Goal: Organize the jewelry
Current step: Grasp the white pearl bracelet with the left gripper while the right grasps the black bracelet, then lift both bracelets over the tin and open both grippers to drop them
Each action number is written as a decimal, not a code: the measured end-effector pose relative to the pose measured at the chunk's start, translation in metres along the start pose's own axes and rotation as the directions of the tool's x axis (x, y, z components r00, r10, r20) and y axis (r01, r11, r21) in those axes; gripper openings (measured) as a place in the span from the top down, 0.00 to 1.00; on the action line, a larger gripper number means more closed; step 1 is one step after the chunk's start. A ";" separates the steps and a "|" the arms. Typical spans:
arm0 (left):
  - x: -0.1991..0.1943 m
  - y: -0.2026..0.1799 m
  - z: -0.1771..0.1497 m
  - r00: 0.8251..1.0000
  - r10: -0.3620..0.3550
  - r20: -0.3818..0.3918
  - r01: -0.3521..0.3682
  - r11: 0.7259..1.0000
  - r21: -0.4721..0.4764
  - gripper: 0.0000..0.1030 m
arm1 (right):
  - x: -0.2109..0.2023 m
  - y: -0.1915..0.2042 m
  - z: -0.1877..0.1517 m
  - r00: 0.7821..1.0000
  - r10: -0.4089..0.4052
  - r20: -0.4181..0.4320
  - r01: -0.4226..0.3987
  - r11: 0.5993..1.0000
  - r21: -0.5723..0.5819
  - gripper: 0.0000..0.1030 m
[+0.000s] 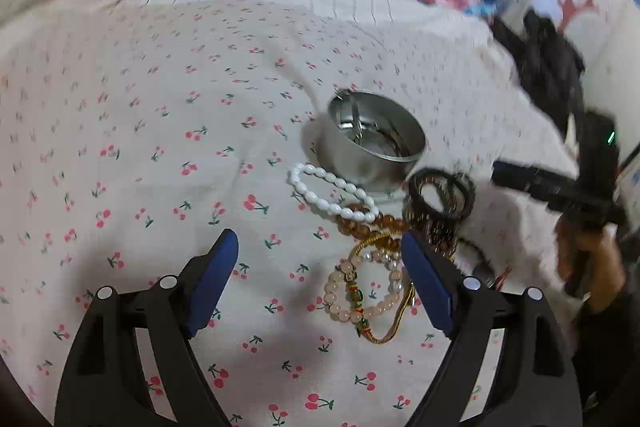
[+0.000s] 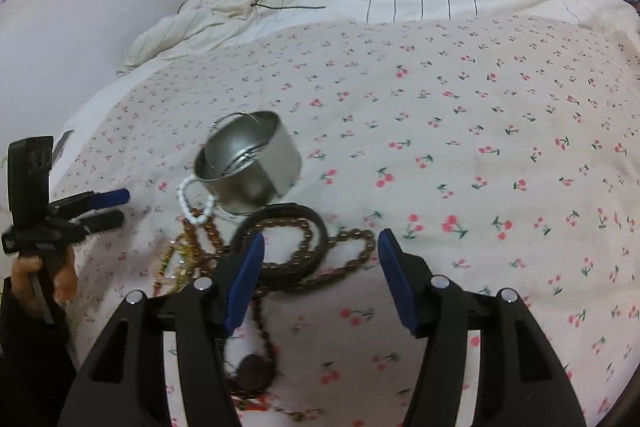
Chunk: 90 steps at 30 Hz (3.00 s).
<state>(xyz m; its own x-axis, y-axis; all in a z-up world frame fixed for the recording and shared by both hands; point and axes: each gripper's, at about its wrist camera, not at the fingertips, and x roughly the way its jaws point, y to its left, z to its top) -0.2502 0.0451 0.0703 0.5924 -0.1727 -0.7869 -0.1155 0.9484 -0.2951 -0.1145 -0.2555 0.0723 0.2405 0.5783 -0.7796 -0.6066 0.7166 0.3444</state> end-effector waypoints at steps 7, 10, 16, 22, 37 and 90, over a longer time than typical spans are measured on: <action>0.005 -0.032 -0.008 0.999 -0.032 0.030 0.026 0.983 0.184 0.22 | 0.020 0.012 0.001 0.998 0.011 -0.067 -0.017 0.996 -0.093 0.44; 0.017 -0.050 -0.012 1.000 0.027 0.004 -0.027 0.956 0.293 0.22 | 0.027 0.013 0.002 0.997 0.013 -0.082 -0.021 0.995 -0.100 0.44; 0.040 -0.056 0.006 0.999 0.033 0.036 -0.042 0.948 0.316 0.22 | 0.044 0.014 0.020 0.996 0.036 -0.086 -0.047 0.991 -0.128 0.44; 0.065 -0.031 0.024 0.995 -0.059 -0.076 0.071 0.983 0.168 0.22 | 0.064 0.015 0.021 0.988 0.029 -0.153 -0.055 0.984 -0.169 0.51; 0.100 0.018 0.023 0.963 -0.247 -0.107 0.210 0.938 -0.276 0.90 | 0.066 0.014 0.012 0.984 0.061 -0.166 -0.084 0.987 -0.136 0.89; 0.030 -0.009 0.062 0.970 -0.240 0.043 0.243 0.962 -0.126 0.54 | 0.038 0.065 0.077 0.999 -0.025 0.025 0.029 0.984 -0.177 0.63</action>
<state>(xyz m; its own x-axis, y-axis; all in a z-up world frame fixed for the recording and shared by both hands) -0.1818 0.0475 0.0826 0.6362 -0.3835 -0.6695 -0.0674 0.8368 -0.5434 -0.0868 -0.1569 0.1053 0.2743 0.5700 -0.7745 -0.7238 0.6526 0.2239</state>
